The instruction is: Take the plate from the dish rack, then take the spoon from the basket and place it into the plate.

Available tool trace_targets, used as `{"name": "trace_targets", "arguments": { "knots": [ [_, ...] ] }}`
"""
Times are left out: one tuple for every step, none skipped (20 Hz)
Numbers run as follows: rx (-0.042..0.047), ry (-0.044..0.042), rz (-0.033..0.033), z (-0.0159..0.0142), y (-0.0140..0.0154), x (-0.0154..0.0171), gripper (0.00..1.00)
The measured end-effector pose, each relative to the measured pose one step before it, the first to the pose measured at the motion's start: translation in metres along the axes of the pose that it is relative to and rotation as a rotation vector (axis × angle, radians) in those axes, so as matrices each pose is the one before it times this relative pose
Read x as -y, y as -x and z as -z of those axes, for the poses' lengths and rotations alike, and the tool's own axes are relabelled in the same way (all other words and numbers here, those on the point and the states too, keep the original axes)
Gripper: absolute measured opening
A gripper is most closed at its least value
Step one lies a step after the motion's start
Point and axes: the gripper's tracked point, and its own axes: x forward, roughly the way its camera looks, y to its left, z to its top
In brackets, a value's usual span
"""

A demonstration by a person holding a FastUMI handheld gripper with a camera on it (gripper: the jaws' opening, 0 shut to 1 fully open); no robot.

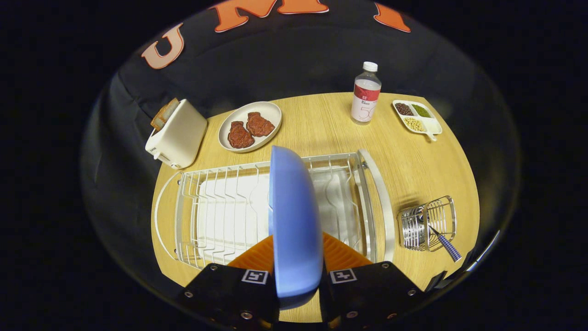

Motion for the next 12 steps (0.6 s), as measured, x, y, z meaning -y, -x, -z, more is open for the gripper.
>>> {"name": "trace_targets", "arguments": {
  "knots": [
    [0.00695, -0.00941, 0.00749, -0.0008, 0.00253, 0.0022, 0.35],
    [-0.00121, -0.01243, 0.01366, 0.00126, 0.00261, 0.00275, 0.34],
    [-0.00477, -0.02251, 0.01459, 0.00032, 0.00286, 0.00264, 0.34],
    [0.00217, -0.01493, 0.00344, -0.00026, 0.00406, 0.00009, 0.35],
    [0.00778, 0.00172, 0.00336, -0.00143, 0.00313, -0.00002, 0.34],
    [0.00206, 0.00466, 0.0059, 0.00179, 0.00275, 0.00103, 0.34],
    [-0.00273, 0.00417, 0.00547, 0.00174, 0.00265, 0.0003, 0.34],
    [-0.0035, -0.00066, 0.0057, 0.00225, 0.00139, 0.00082, 0.35],
    [-0.00376, 0.00049, 0.00427, 0.00037, 0.00131, 0.00026, 0.34],
    [-0.00055, -0.00134, 0.01036, 0.00004, 0.00003, 0.00198, 0.34],
    [-0.00057, -0.00277, 0.00642, -0.00008, 0.00059, 0.00057, 0.34],
    [-0.00034, 0.005, 0.01057, 0.00152, 0.00076, 0.00179, 0.34]
  ]
}}
